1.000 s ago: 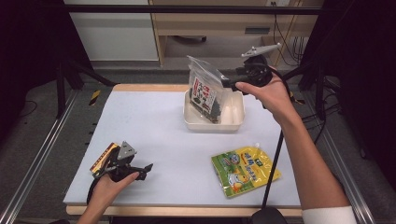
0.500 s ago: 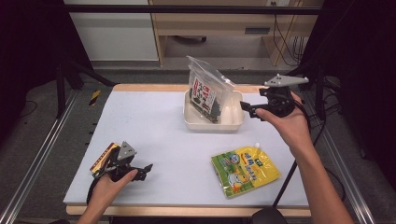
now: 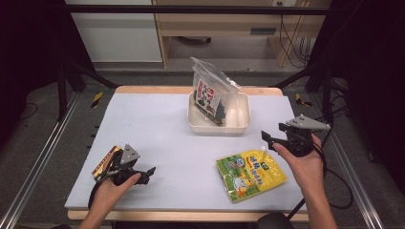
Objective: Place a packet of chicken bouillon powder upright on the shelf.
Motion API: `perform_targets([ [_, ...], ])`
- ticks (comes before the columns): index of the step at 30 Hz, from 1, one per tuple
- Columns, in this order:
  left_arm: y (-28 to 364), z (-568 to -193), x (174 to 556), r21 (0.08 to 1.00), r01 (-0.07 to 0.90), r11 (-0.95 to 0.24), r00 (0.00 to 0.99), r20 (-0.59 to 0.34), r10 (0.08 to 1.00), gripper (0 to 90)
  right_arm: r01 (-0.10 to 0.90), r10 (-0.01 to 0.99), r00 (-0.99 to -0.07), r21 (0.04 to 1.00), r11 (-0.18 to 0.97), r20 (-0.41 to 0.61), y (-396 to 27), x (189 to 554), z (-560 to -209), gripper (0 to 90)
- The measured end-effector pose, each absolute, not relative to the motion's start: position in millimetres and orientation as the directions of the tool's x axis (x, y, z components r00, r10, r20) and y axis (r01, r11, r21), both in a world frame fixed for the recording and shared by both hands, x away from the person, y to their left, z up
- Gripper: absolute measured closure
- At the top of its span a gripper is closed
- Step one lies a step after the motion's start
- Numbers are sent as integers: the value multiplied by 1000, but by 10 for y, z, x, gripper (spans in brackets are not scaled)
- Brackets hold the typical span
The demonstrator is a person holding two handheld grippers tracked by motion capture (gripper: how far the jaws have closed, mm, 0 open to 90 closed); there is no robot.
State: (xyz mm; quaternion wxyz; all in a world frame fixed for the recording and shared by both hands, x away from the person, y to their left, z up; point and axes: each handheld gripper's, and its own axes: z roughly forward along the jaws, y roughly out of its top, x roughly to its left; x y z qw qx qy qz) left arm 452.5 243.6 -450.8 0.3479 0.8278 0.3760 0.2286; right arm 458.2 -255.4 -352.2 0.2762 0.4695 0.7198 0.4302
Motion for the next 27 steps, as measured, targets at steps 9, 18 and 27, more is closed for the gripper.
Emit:
perform_targets([
  [9,2490,-4493,4559,754,464,-466,604,115,788,58,565,958,-284,814,134,39,-2854,4224,-4003,455],
  [18,2441,-4507,4556,746,458,-484,621,121,775,59,674,968,-226,735,76,107,-3039,4035,-4335,465],
  [27,2414,-4514,4533,735,451,-506,634,135,761,59,724,964,-233,684,83,129,-3048,3979,-4543,423],
])
